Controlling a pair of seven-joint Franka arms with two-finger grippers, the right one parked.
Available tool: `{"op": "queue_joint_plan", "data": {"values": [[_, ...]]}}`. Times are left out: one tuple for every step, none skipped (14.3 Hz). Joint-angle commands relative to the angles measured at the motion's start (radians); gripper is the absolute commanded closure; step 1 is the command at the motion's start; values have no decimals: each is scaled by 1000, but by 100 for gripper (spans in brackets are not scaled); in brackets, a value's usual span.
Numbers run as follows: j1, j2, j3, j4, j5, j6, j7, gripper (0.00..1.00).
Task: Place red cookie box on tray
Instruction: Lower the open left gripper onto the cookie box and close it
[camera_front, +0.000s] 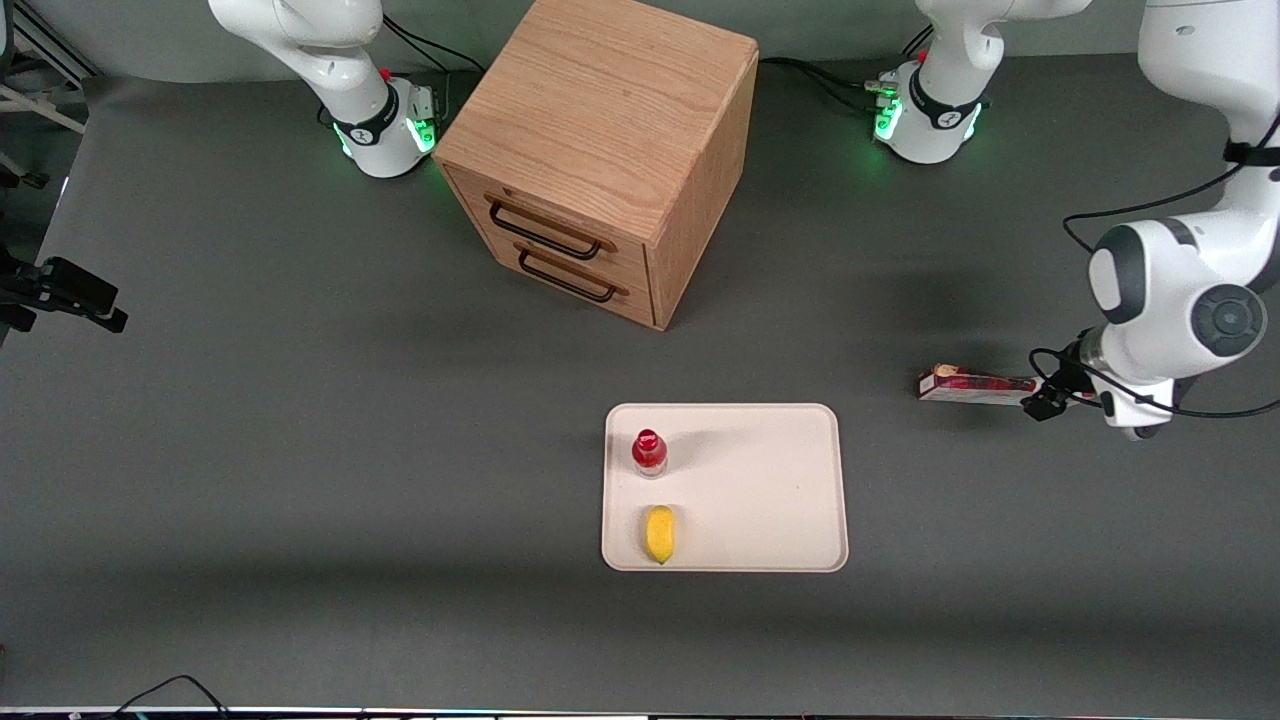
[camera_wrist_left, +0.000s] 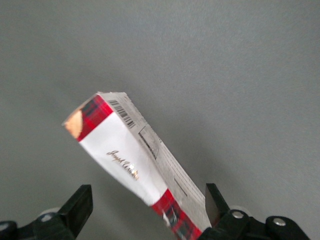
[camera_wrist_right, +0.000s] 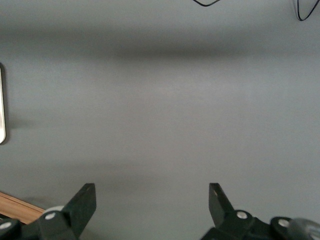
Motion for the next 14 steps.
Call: {"op": "queue_joint_plan", "data": {"values": [[-16, 34, -1, -48, -10, 123, -47, 0], [-16, 46, -1, -52, -10, 142, -47, 23], [-16, 52, -1, -63, -10, 171, -51, 43], [-16, 57, -1, -72, -12, 195, -92, 69], [-16, 57, -1, -75, -10, 200, -117, 100], [-16, 54, -4, -75, -10, 194, -119, 100], [-18, 49, -15, -75, -10, 188, -123, 100], [-18, 46, -17, -75, -10, 185, -129, 100], [-18, 45, -18, -75, -10, 185, -131, 100], [-18, 45, -18, -74, -10, 185, -131, 100], [-18, 39, -20, -69, -10, 179, -130, 100], [-18, 25, -20, -63, -10, 162, -119, 100], [-18, 5, -27, -42, -7, 136, -116, 100], [-18, -18, -47, 4, -1, 72, -114, 100]]}}
